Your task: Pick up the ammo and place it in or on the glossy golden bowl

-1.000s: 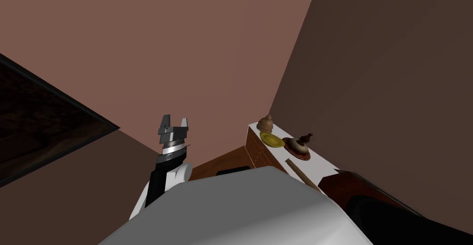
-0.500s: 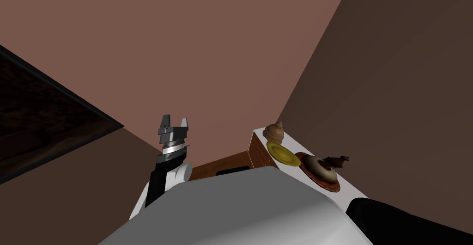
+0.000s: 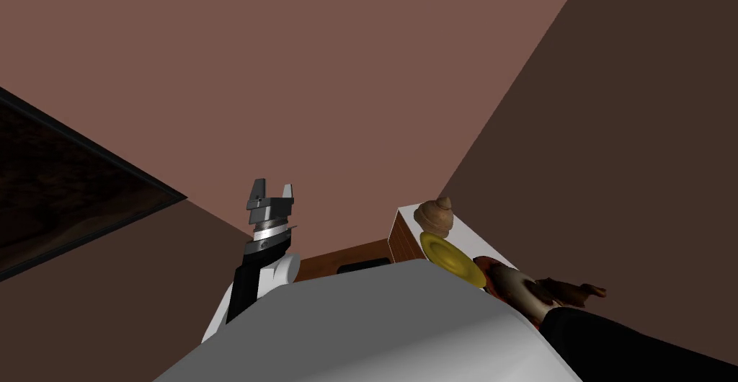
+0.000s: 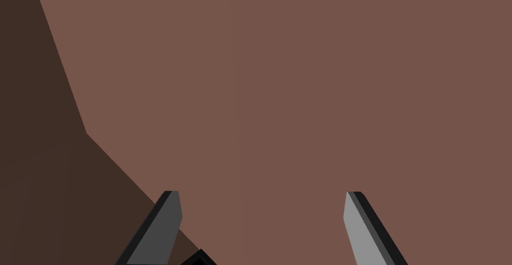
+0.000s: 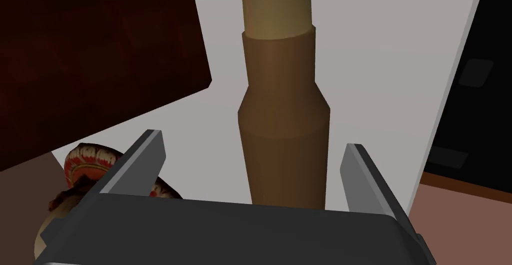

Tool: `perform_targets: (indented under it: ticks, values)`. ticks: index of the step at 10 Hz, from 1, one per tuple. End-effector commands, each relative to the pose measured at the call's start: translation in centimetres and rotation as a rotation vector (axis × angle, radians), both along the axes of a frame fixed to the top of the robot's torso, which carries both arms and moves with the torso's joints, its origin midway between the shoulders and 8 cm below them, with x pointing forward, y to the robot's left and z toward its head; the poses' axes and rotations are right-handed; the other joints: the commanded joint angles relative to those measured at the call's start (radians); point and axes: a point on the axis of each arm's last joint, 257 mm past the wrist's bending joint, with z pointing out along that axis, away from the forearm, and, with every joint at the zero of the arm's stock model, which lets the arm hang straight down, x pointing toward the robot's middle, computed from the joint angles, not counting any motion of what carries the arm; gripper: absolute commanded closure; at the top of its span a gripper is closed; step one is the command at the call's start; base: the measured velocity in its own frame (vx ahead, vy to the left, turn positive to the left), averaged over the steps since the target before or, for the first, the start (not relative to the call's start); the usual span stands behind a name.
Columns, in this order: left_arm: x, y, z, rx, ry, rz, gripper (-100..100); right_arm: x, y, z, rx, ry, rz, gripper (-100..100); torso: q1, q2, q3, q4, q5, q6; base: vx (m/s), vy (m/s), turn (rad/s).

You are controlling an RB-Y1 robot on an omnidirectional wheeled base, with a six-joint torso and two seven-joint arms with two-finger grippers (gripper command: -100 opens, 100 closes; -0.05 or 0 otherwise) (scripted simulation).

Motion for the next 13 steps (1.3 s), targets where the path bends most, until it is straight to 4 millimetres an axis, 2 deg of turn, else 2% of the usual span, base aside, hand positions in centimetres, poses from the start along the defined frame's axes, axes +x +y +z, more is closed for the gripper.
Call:
perform_targets:
  ticks: [1, 4, 5, 6, 10, 11, 12, 13]
  values:
    - [0.0, 0.0, 0.0, 0.000, 0.000, 0.000, 0, -0.1, -0.1, -0.6, 0.000, -0.002, -0.006, -100, 0.000, 0.000, 0.000, 0.000, 0.000, 0.000, -0.023, -0.009, 0.038]
    - [0.0, 0.0, 0.0, 0.000, 0.000, 0.000, 0, 0.0, -0.2, -2.1, 0.002, -0.006, -0.018, -100, 0.001, 0.003, 0.002, 0.001, 0.000, 0.000, -0.028, -0.006, 0.038]
    - [0.0, 0.0, 0.0, 0.000, 0.000, 0.000, 0, 0.0, -0.2, -1.8, 0.002, -0.005, -0.016, -100, -0.004, 0.004, 0.003, 0.002, -0.003, 0.000, -0.010, 0.000, 0.008]
    - [0.0, 0.0, 0.0, 0.000, 0.000, 0.000, 0, 0.0, -0.2, -1.9, 0.003, -0.005, -0.016, 100, -0.006, 0.004, 0.003, 0.002, -0.004, 0.000, 0.000, 0.007, -0.005]
    - [0.0, 0.0, 0.0, 0.000, 0.000, 0.000, 0, 0.0, -0.2, -1.9, 0.003, -0.005, -0.015, 100, -0.007, 0.004, 0.003, 0.002, -0.003, 0.000, 0.000, 0.000, 0.000]
    - [0.0, 0.0, 0.0, 0.000, 0.000, 0.000, 0, 0.0, -0.2, -1.9, 0.003, -0.005, -0.015, 0, -0.007, 0.004, 0.003, 0.002, -0.003, 0.000, 0.000, 0.000, 0.000]
    - [0.0, 0.0, 0.0, 0.000, 0.000, 0.000, 0, -0.1, -0.2, -1.1, 0.001, -0.003, -0.010, 100, -0.007, 0.004, 0.003, 0.002, -0.003, 0.000, 0.018, 0.001, -0.056]
    - [0.0, 0.0, 0.0, 0.000, 0.000, 0.000, 0, -0.1, -0.1, -0.6, 0.000, -0.002, -0.006, 100, -0.006, 0.003, 0.002, 0.002, -0.002, 0.001, 0.032, 0.004, -0.066]
